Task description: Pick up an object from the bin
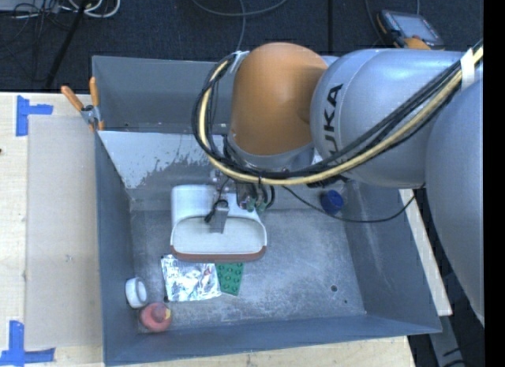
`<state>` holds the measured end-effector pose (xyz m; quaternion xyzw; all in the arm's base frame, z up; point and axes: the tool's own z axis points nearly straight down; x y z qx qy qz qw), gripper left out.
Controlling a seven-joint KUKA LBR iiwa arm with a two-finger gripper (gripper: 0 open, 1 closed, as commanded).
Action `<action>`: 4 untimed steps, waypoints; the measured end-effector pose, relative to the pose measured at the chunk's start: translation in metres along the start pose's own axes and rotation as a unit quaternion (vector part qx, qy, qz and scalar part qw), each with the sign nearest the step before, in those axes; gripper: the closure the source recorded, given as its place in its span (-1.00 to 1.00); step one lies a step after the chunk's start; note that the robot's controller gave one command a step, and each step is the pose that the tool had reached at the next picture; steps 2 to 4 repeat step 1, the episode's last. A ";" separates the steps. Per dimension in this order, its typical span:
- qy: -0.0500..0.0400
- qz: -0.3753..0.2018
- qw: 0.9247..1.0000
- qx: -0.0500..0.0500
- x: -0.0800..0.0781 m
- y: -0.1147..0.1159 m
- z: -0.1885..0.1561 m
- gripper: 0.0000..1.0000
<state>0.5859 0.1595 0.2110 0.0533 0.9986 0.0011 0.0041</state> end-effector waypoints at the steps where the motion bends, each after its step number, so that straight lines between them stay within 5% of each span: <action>1: 0.001 -0.107 0.994 0.000 0.010 0.008 -0.092 1.00; 4: 0.001 -0.107 0.994 0.000 0.010 0.008 -0.092 1.00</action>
Offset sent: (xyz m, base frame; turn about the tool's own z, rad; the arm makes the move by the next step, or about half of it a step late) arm -0.0105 0.0074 0.0899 -0.2133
